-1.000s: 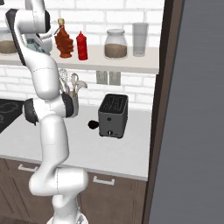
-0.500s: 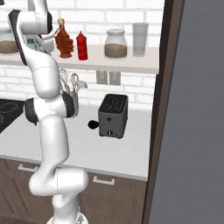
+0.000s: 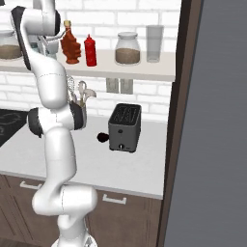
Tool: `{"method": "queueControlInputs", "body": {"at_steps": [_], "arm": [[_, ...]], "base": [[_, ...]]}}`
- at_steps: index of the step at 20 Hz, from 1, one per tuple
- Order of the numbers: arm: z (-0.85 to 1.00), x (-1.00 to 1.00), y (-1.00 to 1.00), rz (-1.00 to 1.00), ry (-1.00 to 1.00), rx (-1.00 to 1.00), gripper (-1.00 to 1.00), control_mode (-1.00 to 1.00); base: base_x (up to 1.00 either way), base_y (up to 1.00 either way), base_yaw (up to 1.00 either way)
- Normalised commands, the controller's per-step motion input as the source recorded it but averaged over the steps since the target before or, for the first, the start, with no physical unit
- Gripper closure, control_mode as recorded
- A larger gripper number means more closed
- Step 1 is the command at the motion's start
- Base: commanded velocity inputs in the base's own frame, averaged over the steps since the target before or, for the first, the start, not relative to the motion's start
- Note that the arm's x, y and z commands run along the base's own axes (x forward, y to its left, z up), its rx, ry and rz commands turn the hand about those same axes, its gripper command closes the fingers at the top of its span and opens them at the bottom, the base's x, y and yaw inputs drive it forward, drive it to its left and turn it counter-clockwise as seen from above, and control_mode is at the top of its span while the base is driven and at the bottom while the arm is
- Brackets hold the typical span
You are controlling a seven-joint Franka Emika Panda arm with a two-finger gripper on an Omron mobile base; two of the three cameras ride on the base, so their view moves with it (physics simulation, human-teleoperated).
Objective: Put the shaker and condiment bottle from the counter next to their counterparts in the cabinet.
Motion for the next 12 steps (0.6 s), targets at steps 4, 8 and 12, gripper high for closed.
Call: {"method": "queueControlInputs", "body": {"at_steps": [4, 8, 12], "arm": [[0.41, 0.00, 0.06, 0.00, 0.02, 0.10, -1.00, -1.00], [0.24, -0.06, 0.15, 0.00, 0.03, 0.07, -1.00, -1.00], [-0.12, -0.75, 0.04, 0.00, 0.02, 0.01, -1.00, -1.00]], "base": [[0.00, 0.00, 0.00], [0.00, 0.00, 0.00], [0.00, 0.00, 0.00]]}}
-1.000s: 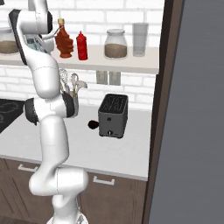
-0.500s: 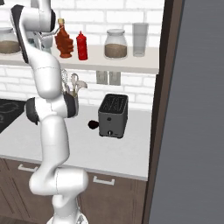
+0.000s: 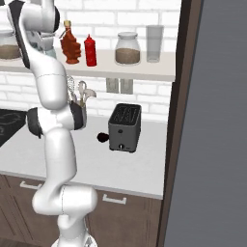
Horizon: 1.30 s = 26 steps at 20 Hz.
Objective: Put the shaker and condiment bottle from the counter next to their counterparts in the cabinet.
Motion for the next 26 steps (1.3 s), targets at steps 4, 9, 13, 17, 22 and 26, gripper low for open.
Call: {"method": "queueControlInputs", "body": {"at_steps": [4, 9, 13, 17, 22, 26], "arm": [[-0.31, -0.77, 0.00, 0.00, 0.03, -0.02, -1.00, -1.00], [-0.28, -0.56, 0.00, 0.00, 0.03, -0.05, -1.00, -1.00], [-0.34, -0.79, 0.00, 0.00, 0.00, -0.09, -1.00, -1.00], [-0.43, -1.00, 0.00, 0.00, 0.00, -0.11, -1.00, -1.00], [-0.53, -1.00, -0.01, 0.00, 0.00, -0.09, -1.00, -1.00], [-0.59, -1.00, -0.15, 0.00, 0.00, -0.05, -1.00, -1.00]], "base": [[0.00, 0.00, 0.00], [0.00, 0.00, 0.00], [0.00, 0.00, 0.00], [0.00, 0.00, 0.00], [0.00, 0.00, 0.00], [0.00, 0.00, 0.00]]}}
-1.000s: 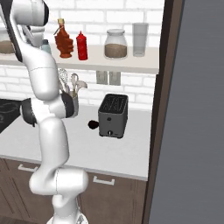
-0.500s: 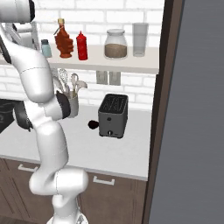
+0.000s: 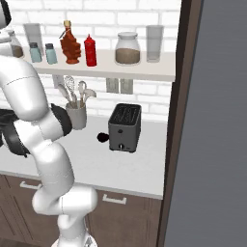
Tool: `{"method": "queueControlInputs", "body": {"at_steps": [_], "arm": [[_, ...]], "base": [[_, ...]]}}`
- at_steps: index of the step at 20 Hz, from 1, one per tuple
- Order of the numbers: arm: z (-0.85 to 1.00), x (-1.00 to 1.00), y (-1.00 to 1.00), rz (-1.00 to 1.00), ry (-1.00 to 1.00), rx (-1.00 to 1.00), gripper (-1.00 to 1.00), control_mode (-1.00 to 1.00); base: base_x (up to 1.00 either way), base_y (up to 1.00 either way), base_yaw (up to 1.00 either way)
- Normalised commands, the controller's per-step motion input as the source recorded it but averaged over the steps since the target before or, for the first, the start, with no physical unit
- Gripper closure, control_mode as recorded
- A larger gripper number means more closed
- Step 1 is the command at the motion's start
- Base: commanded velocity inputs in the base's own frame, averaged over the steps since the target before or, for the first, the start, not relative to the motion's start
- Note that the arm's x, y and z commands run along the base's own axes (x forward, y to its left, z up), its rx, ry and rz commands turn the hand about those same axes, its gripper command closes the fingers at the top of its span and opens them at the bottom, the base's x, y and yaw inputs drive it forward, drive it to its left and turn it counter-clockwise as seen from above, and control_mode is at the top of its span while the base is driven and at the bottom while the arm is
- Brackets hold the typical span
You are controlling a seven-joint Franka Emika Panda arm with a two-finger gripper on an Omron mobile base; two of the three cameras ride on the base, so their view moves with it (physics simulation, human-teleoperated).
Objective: Put the shaker and condiment bottle from the counter next to their counterparts in the cabinet.
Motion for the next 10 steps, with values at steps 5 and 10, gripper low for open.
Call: {"method": "queueControlInputs", "body": {"at_steps": [5, 10], "arm": [[-0.77, -1.00, -0.41, 0.00, 0.00, 0.00, -1.00, -1.00], [-0.99, -1.00, -0.67, 0.00, 0.00, 0.05, -1.00, -1.00]], "base": [[0.00, 0.00, 0.00], [0.00, 0.00, 0.00]]}}
